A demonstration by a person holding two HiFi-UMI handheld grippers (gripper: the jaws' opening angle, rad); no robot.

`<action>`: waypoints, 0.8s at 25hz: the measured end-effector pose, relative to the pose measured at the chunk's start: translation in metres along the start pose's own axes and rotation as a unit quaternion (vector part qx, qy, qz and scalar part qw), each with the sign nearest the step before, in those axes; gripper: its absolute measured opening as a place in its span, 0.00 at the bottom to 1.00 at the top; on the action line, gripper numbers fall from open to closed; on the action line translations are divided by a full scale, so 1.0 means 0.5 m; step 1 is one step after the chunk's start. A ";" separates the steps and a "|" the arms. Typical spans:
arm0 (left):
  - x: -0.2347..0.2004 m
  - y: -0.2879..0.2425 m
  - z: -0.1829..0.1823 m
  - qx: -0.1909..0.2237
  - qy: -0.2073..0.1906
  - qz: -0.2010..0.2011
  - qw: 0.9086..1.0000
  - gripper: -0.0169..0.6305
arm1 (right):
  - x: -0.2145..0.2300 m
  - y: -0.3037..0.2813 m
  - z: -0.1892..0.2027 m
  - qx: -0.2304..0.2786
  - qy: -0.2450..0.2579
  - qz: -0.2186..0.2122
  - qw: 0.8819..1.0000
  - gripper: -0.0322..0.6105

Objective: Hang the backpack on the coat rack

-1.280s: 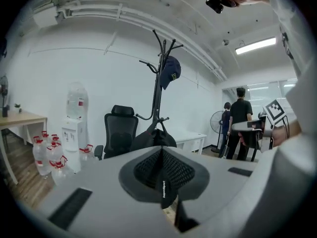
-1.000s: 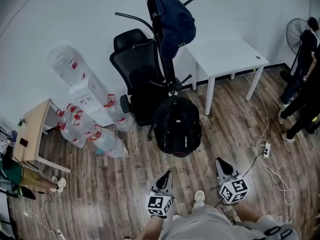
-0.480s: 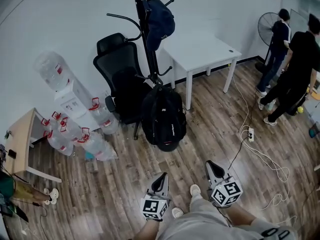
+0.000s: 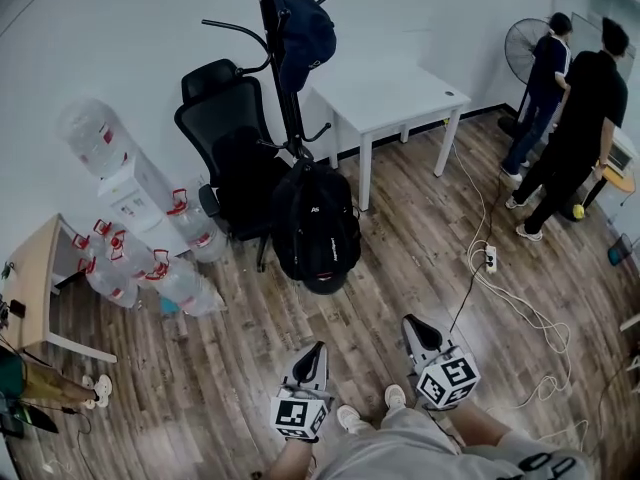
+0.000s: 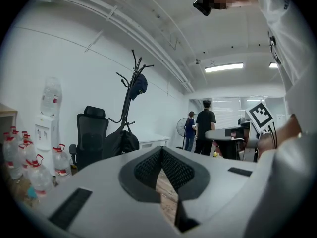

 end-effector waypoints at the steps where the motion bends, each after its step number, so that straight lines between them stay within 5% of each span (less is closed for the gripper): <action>1: 0.007 -0.002 -0.003 0.000 -0.001 0.000 1.000 0.04 | 0.004 0.003 -0.002 -0.001 -0.001 -0.001 1.000 0.10; 9: 0.096 -0.020 -0.054 0.014 -0.038 -0.003 0.999 0.04 | 0.052 0.029 -0.047 0.021 -0.009 -0.037 0.999 0.10; 20: 0.219 -0.059 -0.051 0.017 -0.032 -0.033 0.999 0.04 | 0.141 0.078 -0.063 0.013 -0.048 -0.089 0.995 0.10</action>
Point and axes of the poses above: the fingertips, and each gripper's own axes: y backward along the fingers, x to its right, z out of its underside, the point moved 10 cm from there along y, backward along the fingers, and after that the axes turned 13 degrees about x, right-handed, at the moved point
